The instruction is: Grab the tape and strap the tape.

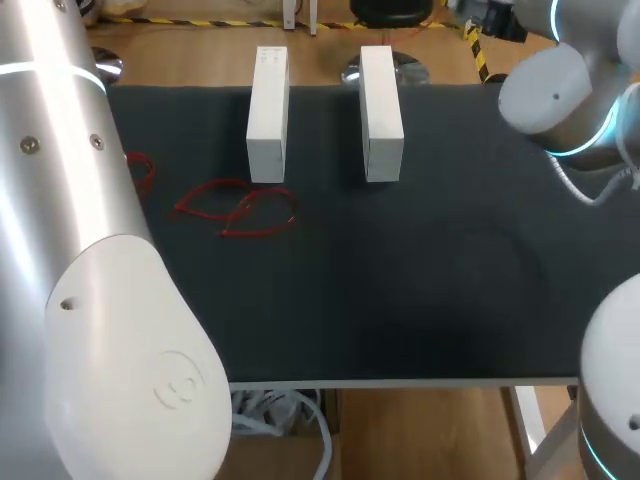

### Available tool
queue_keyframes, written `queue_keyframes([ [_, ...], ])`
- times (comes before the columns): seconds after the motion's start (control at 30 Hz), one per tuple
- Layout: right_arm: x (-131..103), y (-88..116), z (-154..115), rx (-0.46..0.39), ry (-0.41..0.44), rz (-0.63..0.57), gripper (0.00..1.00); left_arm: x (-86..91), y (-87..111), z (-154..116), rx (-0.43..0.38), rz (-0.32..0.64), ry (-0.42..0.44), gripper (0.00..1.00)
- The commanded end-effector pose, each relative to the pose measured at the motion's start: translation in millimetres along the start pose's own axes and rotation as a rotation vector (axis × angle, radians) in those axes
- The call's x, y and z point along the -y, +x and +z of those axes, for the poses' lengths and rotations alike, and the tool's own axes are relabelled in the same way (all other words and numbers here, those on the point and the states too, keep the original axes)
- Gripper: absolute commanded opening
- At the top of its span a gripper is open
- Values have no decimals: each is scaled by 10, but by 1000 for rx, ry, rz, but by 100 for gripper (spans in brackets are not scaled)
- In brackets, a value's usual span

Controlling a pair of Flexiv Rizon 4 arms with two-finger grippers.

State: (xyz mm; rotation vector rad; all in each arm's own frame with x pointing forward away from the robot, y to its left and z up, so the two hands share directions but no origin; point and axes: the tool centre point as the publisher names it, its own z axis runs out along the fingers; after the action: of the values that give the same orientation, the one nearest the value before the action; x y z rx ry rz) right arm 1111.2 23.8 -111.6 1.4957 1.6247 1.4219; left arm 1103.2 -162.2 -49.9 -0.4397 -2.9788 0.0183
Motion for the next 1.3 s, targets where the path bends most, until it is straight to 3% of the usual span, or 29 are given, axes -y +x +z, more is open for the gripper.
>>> queue_keyframes([
  [0.03, -61, 43, -28, 352, 126, 1, 0, -2, -44, -38, -7, -32, -34, 0],
  [0.23, -61, 43, -28, 352, 126, 1, 0, -84, -48, -77, 110, -143, -105, 0],
  [0.57, -61, 43, -28, 352, 126, 1, 0, -98, -8, -12, 65, -211, -30, 0],
  [1.0, -61, 43, -28, 352, 126, 1, 0, -88, -3, -1, 72, -219, -30, 0],
  [1.13, -56, 147, -2, 323, 150, -83, 0, -88, -3, -1, 72, -219, -30, 0],
  [1.3, -15, 245, 32, 312, 200, -290, 0, -88, -3, -1, 72, -219, -30, 0],
])
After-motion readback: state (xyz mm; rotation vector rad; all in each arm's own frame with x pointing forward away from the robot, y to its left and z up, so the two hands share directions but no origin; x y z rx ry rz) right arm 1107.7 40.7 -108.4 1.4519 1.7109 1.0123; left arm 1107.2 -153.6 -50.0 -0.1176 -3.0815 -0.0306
